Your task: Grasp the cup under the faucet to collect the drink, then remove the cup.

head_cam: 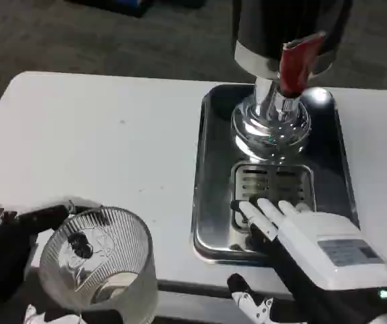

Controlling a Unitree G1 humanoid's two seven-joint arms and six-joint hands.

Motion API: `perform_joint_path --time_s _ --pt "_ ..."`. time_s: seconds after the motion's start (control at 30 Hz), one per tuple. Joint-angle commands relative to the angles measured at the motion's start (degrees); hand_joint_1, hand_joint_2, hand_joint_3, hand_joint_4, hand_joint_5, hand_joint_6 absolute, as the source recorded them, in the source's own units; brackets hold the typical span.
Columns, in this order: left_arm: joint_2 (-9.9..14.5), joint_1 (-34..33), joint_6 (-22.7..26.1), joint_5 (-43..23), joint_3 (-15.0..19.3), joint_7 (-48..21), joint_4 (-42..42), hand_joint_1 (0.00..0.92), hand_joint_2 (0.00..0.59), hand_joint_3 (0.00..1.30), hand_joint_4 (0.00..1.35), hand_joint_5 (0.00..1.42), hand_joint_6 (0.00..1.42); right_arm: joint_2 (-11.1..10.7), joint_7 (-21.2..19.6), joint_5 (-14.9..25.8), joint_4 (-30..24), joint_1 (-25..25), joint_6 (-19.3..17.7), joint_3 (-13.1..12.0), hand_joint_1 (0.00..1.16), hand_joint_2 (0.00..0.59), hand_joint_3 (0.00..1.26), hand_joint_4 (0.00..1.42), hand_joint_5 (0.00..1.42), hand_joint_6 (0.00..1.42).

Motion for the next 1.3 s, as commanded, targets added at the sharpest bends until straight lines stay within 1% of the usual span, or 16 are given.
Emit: perform_joint_path --time_s 0.03,0.47,0.67,0.83,0.97,1.07,1.2,1.3 --pt "0.97 -0.64 -0.60 -1.26 0.62 -0.20 0.37 0.425 0.098 0.92 1.09 1.32 1.42 0.57 0.64 -0.42 0.14 -0.42 0.05 0.42 0.45 0.484 0.03 0.00 0.00 0.00" --pt "0.88 -1.63 -0.27 -0.59 -0.35 -0.27 0.41 0.424 0.098 0.93 1.09 1.32 1.42 0.36 1.04 -0.05 0.01 -0.79 0.40 -0.36 0.45 0.484 0.03 0.00 0.00 0.00" --pt "0.91 -2.33 0.11 -0.28 -1.57 -0.25 0.31 0.424 0.098 0.93 1.09 1.32 1.42 0.14 1.06 0.14 -0.70 -0.15 0.47 -0.88 0.45 0.484 0.03 0.00 0.00 0.00" --pt "0.88 -3.59 0.86 0.12 -3.24 -0.01 0.40 0.424 0.098 0.93 1.09 1.32 1.42 -0.01 1.16 0.54 -1.99 0.92 0.45 -1.90 0.45 0.484 0.03 0.00 0.00 0.00" --pt "0.71 -5.48 1.97 0.87 -4.95 0.32 0.48 0.424 0.098 0.93 1.09 1.32 1.42 -0.19 1.36 1.02 -3.67 2.27 0.36 -3.15 0.45 0.484 0.03 0.00 0.00 0.00" --pt "0.47 -7.69 3.40 2.03 -6.82 0.79 1.08 0.424 0.098 0.93 1.09 1.32 1.42 -0.06 1.63 1.21 -5.22 3.55 0.58 -4.76 0.45 0.484 0.03 0.00 0.00 0.00" --pt "0.49 -13.37 6.30 5.02 -10.20 1.76 3.11 0.424 0.098 0.93 1.09 1.32 1.42 -0.14 1.82 2.50 -7.11 5.43 0.99 -7.75 0.45 0.484 0.03 0.00 0.00 0.00" --pt "0.76 -18.63 8.22 7.67 -13.40 2.20 5.73 0.424 0.098 0.93 1.09 1.32 1.42 -0.11 1.44 3.79 -7.61 6.38 0.85 -9.89 0.45 0.484 0.03 0.00 0.00 0.00"
